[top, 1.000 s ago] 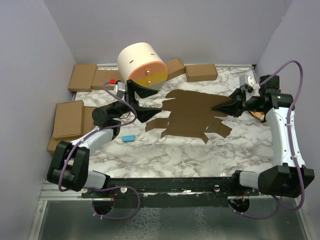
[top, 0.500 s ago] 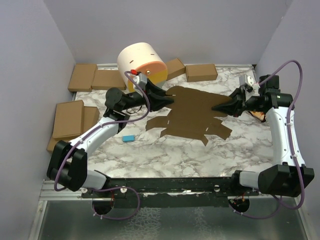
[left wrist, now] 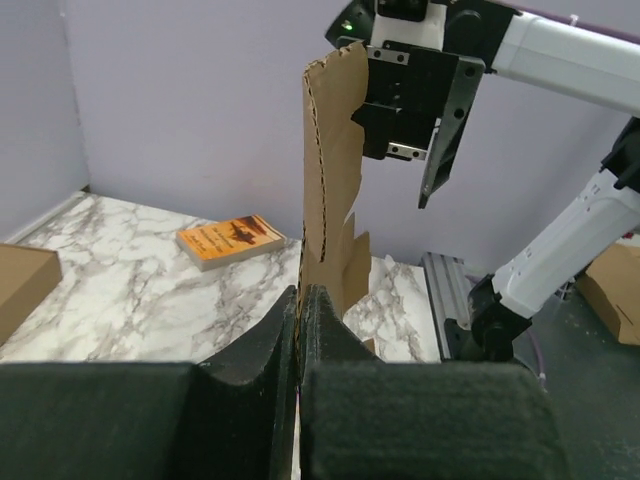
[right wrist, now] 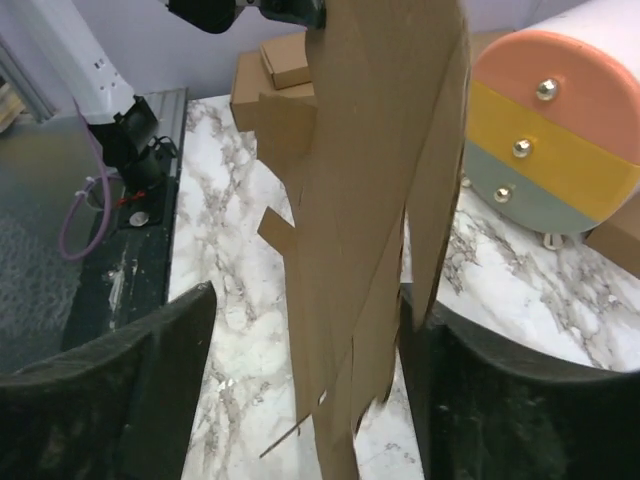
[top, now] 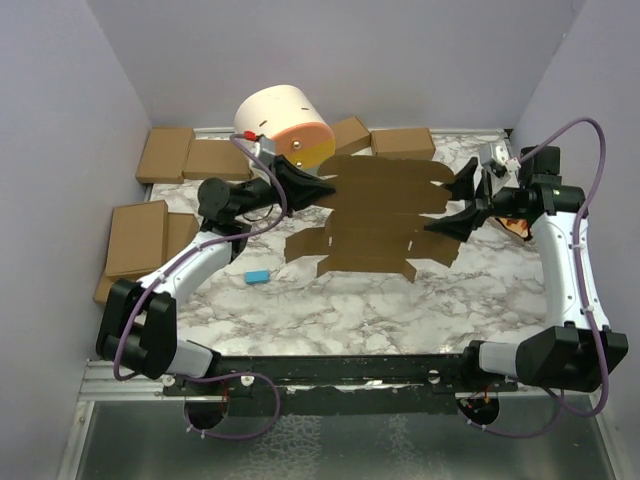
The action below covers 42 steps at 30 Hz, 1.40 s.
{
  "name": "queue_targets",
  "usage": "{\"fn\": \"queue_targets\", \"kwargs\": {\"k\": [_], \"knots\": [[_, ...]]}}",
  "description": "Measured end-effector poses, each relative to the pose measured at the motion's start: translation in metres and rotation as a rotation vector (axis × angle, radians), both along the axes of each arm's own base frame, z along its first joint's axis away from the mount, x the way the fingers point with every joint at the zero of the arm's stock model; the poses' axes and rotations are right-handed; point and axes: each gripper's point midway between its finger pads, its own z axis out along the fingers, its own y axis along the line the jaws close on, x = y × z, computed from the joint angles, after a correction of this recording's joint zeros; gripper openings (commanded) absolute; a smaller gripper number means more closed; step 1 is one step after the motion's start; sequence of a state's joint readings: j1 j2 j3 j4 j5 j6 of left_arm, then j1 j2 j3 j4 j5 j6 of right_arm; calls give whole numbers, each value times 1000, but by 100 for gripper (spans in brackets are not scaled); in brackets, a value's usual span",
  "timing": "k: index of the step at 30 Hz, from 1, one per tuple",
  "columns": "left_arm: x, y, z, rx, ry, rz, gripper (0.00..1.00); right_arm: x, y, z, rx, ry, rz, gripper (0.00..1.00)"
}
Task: Fold the paper box
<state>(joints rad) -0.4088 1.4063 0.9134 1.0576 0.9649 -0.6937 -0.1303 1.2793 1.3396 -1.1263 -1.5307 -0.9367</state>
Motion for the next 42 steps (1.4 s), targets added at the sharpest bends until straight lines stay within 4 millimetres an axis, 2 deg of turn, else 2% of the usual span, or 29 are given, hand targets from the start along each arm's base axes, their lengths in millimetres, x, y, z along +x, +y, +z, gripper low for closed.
{"fn": "queue_targets", "kwargs": {"k": [3,7,10,12,14,16,18,21,24,28,37,42], "knots": [[6,21,3,-23,15,45,0,6,-7,2,4,6,-26,83],[5,41,11,-45,7,83,0,23,-38,9,5,-4,-141,81],[-6,43,19,-56,-20,70,0,34,-51,14,2,-29,-183,63],[-11,44,24,-65,-40,65,0,39,-52,12,-1,-39,-187,44],[-15,45,29,-71,-57,61,0,44,-54,-2,-14,-34,-208,26],[-17,46,32,-78,-65,57,0,48,-55,-18,-28,-9,-236,19],[-20,46,33,-83,-68,50,0,59,-56,-26,-48,-2,-266,14],[-23,46,34,-89,-71,36,0,69,-50,-26,-68,-27,-269,11],[-25,46,36,-93,-72,31,0,68,-36,-21,-73,-56,-227,10],[-25,47,36,-94,-73,30,0,58,-20,-16,-64,-100,-148,10],[-22,46,33,-86,-65,36,0,27,-8,-13,-29,-141,-41,14],[-22,46,32,-86,-63,36,0,19,1,-12,-14,-136,2,18]]}}
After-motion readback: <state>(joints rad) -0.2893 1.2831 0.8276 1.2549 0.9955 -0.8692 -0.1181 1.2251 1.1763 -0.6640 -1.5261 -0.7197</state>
